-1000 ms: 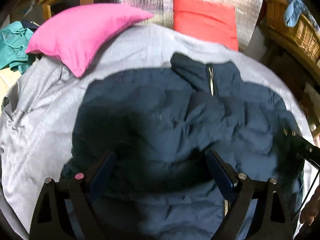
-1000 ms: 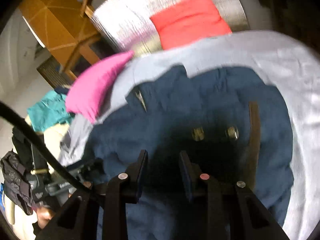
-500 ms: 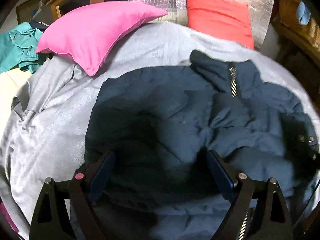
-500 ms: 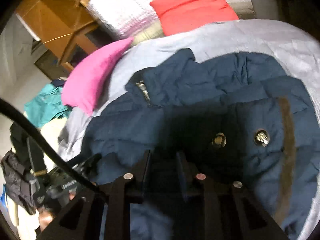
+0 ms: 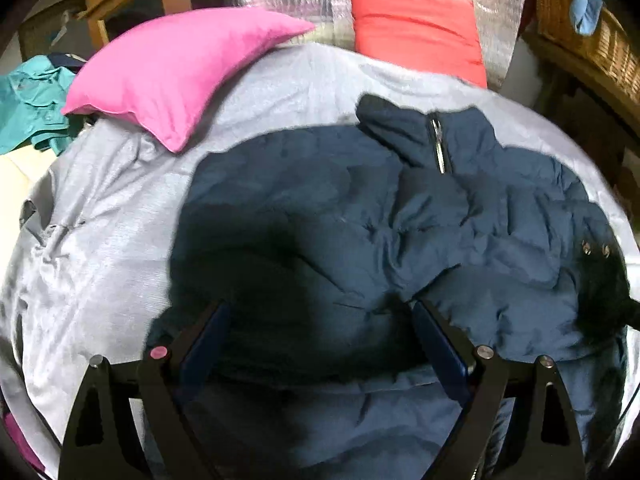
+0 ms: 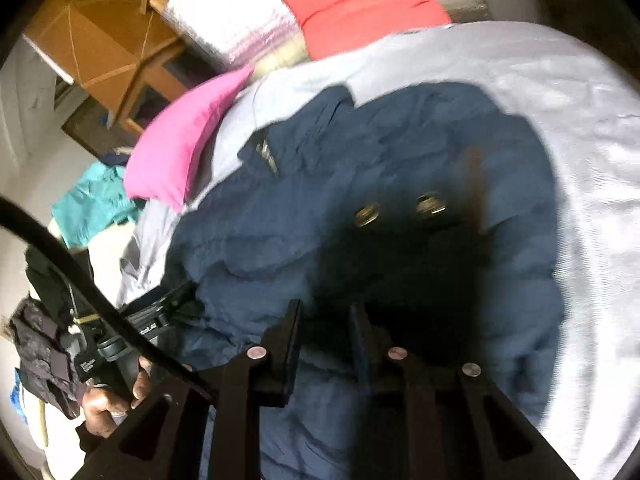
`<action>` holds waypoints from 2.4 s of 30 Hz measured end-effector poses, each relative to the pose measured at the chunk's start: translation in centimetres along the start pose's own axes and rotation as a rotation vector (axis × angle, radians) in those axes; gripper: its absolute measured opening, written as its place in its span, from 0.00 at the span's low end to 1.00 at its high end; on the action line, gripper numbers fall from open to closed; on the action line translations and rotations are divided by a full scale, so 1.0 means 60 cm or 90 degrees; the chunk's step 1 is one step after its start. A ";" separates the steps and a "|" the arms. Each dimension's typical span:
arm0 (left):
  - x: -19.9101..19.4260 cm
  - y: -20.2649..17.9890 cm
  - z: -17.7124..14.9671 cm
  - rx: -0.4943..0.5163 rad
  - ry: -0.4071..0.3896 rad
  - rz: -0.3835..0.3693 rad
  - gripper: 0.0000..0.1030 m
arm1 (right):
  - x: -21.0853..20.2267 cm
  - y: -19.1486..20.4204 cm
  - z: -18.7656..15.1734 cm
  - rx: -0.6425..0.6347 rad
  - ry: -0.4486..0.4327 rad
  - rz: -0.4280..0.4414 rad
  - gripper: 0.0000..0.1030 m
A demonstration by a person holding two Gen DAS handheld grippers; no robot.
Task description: Fold large clothes
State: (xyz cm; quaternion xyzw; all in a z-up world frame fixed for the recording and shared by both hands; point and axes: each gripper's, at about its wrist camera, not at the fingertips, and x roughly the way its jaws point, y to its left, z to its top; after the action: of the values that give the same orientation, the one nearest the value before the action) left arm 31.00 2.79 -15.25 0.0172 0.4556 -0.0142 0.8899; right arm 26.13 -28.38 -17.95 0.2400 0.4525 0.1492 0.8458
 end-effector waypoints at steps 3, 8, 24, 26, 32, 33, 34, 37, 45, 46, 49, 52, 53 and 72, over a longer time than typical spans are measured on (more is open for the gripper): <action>-0.012 0.025 0.004 -0.023 -0.015 0.008 0.89 | -0.025 -0.040 0.009 0.033 -0.015 -0.014 0.26; 0.018 0.065 0.006 -0.069 0.020 0.022 0.89 | -0.055 -0.100 0.012 0.101 -0.028 -0.008 0.28; 0.016 0.071 0.011 -0.079 0.009 0.026 0.89 | -0.053 -0.111 0.043 0.135 -0.129 -0.014 0.28; 0.034 0.065 0.006 -0.063 0.036 0.033 0.89 | -0.047 -0.117 0.058 0.144 -0.155 0.003 0.28; 0.057 0.047 0.001 -0.027 0.060 0.052 0.90 | 0.023 -0.132 0.075 0.178 -0.114 -0.017 0.23; 0.052 0.048 0.001 -0.031 0.056 0.050 0.90 | 0.026 -0.140 0.074 0.196 -0.113 -0.012 0.23; 0.047 0.050 0.003 -0.035 0.051 0.047 0.89 | 0.025 -0.142 0.074 0.203 -0.114 -0.007 0.23; 0.029 0.051 0.008 -0.044 0.031 0.037 0.90 | 0.001 -0.138 0.075 0.202 -0.129 0.005 0.26; -0.008 0.013 0.015 -0.022 -0.020 -0.020 0.90 | -0.064 -0.119 0.046 0.154 -0.101 -0.014 0.26; -0.001 -0.002 0.012 -0.004 -0.007 -0.016 0.90 | -0.058 -0.120 0.041 0.148 -0.082 -0.022 0.26; 0.032 -0.037 0.000 0.047 0.041 0.018 0.90 | -0.019 -0.140 0.028 0.165 -0.018 -0.040 0.25; 0.022 -0.041 0.004 0.043 0.030 0.019 0.90 | -0.033 -0.140 0.033 0.168 -0.034 -0.021 0.27; 0.016 -0.038 0.006 0.036 0.023 0.012 0.90 | -0.044 -0.138 0.036 0.165 -0.054 -0.010 0.27; 0.036 0.149 0.016 -0.184 0.034 0.064 0.89 | -0.025 -0.152 0.068 0.176 -0.160 -0.026 0.23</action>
State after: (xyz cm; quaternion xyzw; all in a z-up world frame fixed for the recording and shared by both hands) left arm 33.41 11.65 -16.30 -0.0880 0.4747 0.0964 0.8704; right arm 29.04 -37.85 -19.90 0.3616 0.3646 0.0374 0.8573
